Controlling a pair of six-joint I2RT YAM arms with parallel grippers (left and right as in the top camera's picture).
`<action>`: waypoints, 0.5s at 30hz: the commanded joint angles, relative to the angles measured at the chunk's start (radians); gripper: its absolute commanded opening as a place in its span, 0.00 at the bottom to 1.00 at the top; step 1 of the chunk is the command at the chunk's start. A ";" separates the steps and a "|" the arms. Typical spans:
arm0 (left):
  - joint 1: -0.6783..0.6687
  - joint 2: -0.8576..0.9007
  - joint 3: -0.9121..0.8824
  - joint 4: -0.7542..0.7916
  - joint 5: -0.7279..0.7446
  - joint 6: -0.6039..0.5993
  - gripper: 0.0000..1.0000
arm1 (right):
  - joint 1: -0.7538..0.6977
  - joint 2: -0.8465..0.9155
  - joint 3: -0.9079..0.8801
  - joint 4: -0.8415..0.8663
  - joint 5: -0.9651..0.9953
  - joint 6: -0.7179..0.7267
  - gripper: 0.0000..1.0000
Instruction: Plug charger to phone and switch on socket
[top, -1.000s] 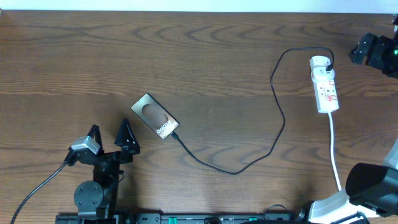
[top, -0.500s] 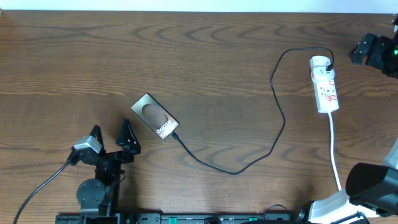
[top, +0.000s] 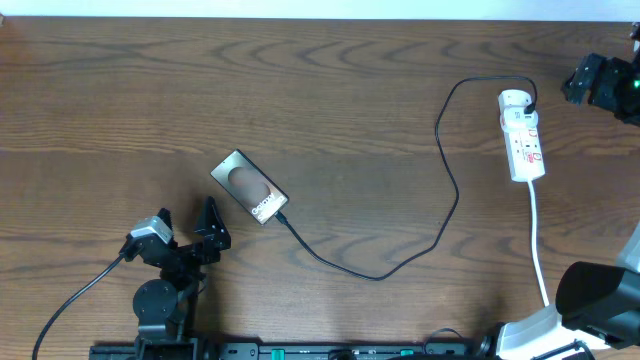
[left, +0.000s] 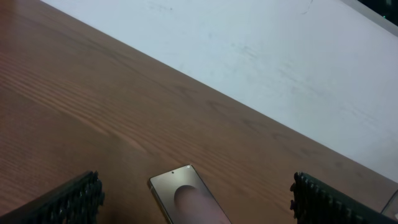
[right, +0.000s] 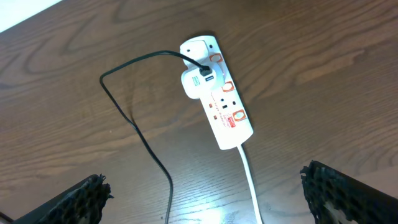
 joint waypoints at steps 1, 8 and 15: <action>-0.003 -0.009 -0.017 -0.040 -0.028 0.026 0.96 | 0.003 -0.013 0.011 -0.001 0.006 0.014 0.99; -0.003 -0.009 -0.017 -0.041 -0.024 0.065 0.96 | 0.003 -0.013 0.011 -0.001 0.006 0.014 0.99; -0.003 -0.009 -0.017 -0.041 -0.024 0.104 0.96 | 0.003 -0.013 0.011 -0.001 0.006 0.014 0.99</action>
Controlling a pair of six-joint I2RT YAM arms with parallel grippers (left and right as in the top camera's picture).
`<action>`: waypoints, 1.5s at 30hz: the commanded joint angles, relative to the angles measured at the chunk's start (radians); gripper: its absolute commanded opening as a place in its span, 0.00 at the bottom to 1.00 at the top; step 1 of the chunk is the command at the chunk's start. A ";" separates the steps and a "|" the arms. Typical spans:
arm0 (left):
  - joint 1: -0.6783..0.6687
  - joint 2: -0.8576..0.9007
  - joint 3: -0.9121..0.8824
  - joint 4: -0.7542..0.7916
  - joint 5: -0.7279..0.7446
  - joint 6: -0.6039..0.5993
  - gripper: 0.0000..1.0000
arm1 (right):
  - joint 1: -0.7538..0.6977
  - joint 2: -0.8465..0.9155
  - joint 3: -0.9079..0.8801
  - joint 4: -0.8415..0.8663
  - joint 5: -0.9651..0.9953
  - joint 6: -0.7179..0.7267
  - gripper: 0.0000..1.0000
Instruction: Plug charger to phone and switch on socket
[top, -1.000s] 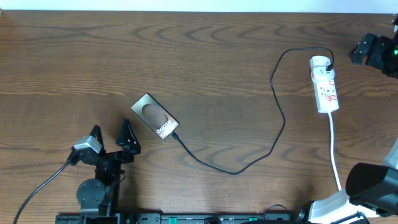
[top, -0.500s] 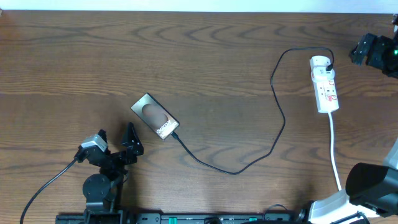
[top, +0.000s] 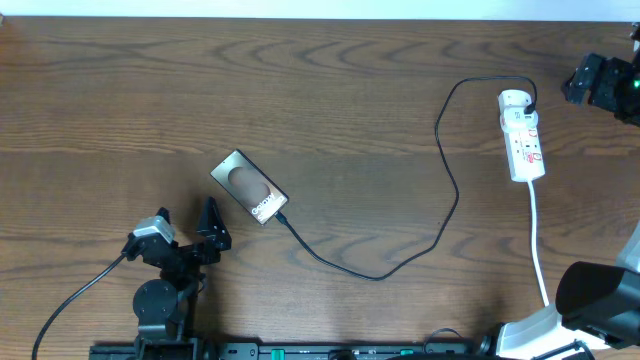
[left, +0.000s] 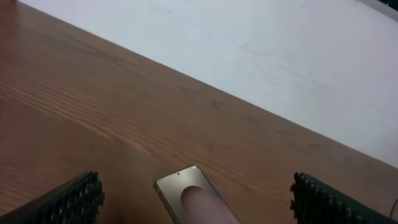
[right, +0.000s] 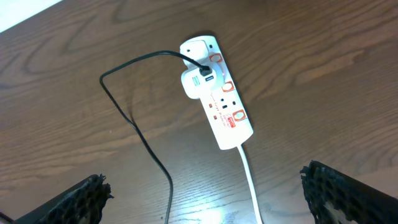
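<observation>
The phone (top: 249, 187) lies flat on the wooden table left of centre, and its top end (left: 193, 198) shows in the left wrist view. A black charger cable (top: 440, 215) runs from the phone's lower end to a white adapter (right: 198, 81) plugged into the white power strip (top: 522, 135) at the right. My left gripper (top: 187, 226) stands open just below-left of the phone, its pads (left: 74, 199) wide apart. My right gripper (top: 590, 80) is open, raised to the right of the strip (right: 217, 93), with nothing between its fingers (right: 68, 202).
The strip's white mains lead (top: 537, 240) runs down toward the table's front edge. A pale wall or surface (left: 280, 68) lies beyond the table's far edge. The arm bases sit at the front edge, left (top: 155, 300) and right (top: 600, 290).
My left gripper has drawn back slightly toward the front edge, and the phone sits a little lower in its wrist view. The right arm, phone, cable and strip have not moved.
</observation>
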 joint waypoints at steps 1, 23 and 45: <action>-0.003 -0.009 -0.017 -0.040 -0.024 0.047 0.96 | 0.003 -0.013 0.011 -0.002 0.006 0.014 0.99; -0.006 -0.009 -0.017 -0.040 -0.001 0.290 0.96 | 0.003 -0.013 0.011 -0.001 0.006 0.014 0.99; -0.006 -0.006 -0.017 -0.036 -0.002 0.289 0.96 | 0.003 -0.013 0.011 -0.001 0.006 0.014 0.99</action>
